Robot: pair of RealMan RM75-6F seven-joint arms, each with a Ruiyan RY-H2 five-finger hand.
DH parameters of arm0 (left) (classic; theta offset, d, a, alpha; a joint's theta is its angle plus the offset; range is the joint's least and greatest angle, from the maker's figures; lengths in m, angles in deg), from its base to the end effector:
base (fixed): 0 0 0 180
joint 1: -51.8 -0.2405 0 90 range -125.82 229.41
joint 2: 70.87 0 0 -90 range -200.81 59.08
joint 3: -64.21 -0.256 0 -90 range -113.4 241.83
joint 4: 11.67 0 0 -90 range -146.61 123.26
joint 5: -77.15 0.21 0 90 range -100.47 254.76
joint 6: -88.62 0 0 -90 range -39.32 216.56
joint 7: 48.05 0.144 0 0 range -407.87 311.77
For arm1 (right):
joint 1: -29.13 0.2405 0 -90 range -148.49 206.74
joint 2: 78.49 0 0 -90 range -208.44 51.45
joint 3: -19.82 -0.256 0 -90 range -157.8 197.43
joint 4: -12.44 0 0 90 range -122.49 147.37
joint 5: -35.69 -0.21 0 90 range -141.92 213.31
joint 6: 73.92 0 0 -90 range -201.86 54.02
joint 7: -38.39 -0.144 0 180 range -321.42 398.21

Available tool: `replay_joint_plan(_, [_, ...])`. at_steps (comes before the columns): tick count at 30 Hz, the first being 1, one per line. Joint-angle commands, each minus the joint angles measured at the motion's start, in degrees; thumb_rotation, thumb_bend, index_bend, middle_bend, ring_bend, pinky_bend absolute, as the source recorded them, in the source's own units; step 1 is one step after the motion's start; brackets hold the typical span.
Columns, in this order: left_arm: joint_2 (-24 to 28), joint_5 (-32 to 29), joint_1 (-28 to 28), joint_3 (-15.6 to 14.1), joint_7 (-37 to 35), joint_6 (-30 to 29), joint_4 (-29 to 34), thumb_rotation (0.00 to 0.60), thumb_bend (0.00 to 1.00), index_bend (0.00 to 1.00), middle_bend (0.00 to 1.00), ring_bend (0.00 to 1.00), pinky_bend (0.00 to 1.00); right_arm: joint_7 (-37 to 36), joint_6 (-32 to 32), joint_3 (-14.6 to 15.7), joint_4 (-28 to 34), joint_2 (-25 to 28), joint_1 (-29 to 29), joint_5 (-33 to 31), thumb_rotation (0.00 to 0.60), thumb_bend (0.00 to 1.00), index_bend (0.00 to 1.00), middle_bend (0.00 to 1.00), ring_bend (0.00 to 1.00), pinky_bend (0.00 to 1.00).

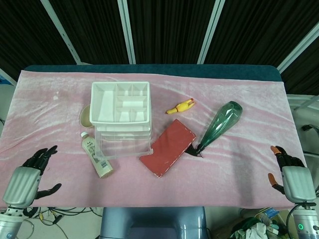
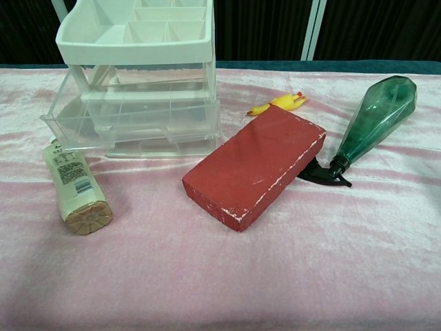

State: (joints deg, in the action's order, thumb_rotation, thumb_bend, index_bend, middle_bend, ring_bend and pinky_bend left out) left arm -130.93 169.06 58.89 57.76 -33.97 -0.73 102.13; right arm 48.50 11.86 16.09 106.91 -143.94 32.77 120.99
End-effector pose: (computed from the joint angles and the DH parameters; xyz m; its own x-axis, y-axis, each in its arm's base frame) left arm -0.2303 0.1510 0.1444 0.3540 0.0704 0.9326 0.9300 -0.1317 -0.3431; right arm -0.3050 -0.1769 0.1526 0.4977 0.0097 0.8673 -0.8673 0.0190 0.4974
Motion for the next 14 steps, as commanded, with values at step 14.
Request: replay_joint_plan(14, [2.64,-7.66,-4.02,2.55,-15.64,0.57,-8.6,0.6,0.1,0.02,0.15,0.0,0.14,-4.34,3.72,0.42,-3.1,-0.73,-0.03,5.67,0.6,0.19,0.15,0.12,0.27,0.25])
